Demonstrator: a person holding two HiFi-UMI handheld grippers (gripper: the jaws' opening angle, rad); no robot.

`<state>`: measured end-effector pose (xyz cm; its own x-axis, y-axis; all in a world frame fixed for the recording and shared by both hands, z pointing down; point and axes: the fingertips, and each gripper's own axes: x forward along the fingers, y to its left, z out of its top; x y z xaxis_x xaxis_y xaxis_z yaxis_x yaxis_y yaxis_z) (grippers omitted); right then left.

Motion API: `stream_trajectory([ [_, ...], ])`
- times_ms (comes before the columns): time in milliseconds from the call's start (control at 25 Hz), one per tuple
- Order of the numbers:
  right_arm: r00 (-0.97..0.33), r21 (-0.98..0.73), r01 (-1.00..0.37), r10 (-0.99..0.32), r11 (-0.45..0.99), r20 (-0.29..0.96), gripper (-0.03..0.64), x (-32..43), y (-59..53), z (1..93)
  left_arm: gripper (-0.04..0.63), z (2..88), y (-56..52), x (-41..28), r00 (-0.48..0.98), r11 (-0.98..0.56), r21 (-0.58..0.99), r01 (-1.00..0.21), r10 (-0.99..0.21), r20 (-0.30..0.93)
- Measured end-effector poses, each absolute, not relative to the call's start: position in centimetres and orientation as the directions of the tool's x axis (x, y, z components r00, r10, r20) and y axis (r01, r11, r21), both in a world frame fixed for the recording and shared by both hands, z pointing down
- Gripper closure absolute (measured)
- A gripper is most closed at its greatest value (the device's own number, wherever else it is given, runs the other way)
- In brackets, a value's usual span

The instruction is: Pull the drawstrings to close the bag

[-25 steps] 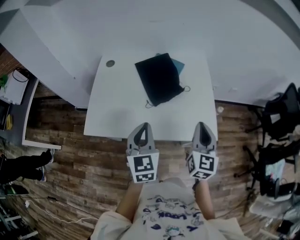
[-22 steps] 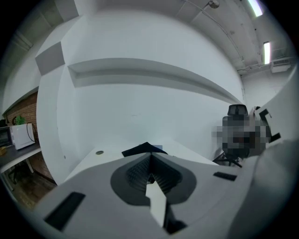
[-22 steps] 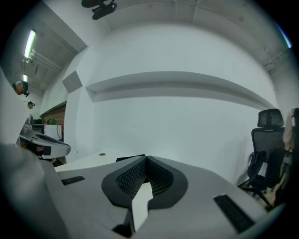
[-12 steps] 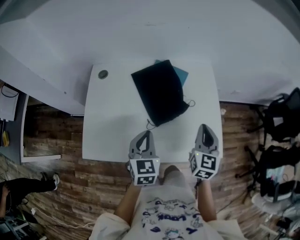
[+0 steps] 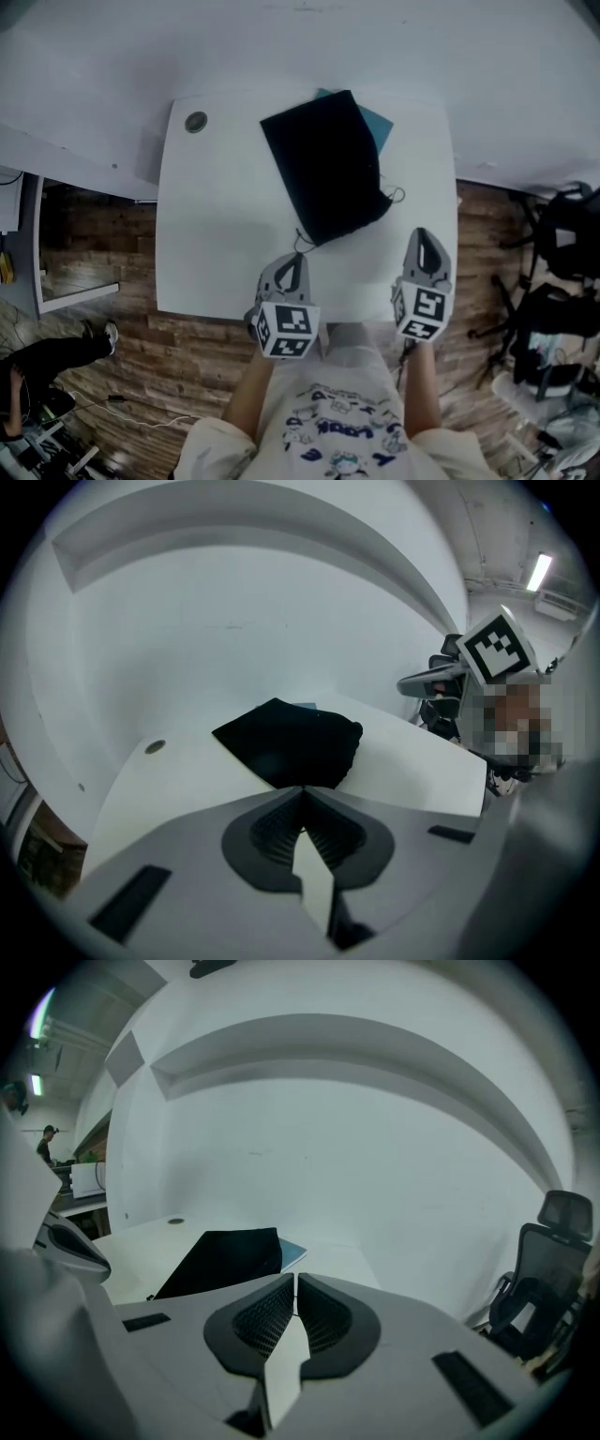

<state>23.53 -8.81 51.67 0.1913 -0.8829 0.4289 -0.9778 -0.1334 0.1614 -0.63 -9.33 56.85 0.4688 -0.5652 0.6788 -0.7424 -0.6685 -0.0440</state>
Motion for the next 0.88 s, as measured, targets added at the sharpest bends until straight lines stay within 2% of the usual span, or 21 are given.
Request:
stream_trajectory([
  [360, 0.133, 0.164, -0.985, -0.83, -0.05, 0.541, 0.615, 25.9, -12.2, 55.1, 0.588, 60.1, -9.7, 0.2, 0.458, -0.705, -0.026, -0.708, -0.486, 0.744],
  [520, 0.12, 0.18, -0.983, -0.829, -0.024, 0.546, 0.615, 27.3, -13.6, 56.5, 0.512, 61.4, -9.1, 0.7, 0.461, -0.726, 0.011, -0.687, -0.425, 0.78],
  [760, 0.056, 0.186, -0.98, -0.785, 0.077, 0.617, 0.613, 27.8, -14.4, 58.0, 0.492, 62.6, -9.0, 1.1, 0.427, -0.769, -0.011, -0.639, -0.367, 0.826],
  [840, 0.014, 0.184, -0.973, -0.761, 0.14, 0.649, 0.589, 27.6, -14.3, 58.5, 0.492, 62.9, -9.1, 1.2, 0.415, -0.774, -0.019, -0.633, -0.36, 0.836],
  [880, -0.012, 0.182, -0.967, -0.745, 0.178, 0.667, 0.533, 27.5, -14.3, 58.8, 0.493, 63.1, -9.2, 1.2, 0.411, -0.774, -0.021, -0.632, -0.359, 0.838],
])
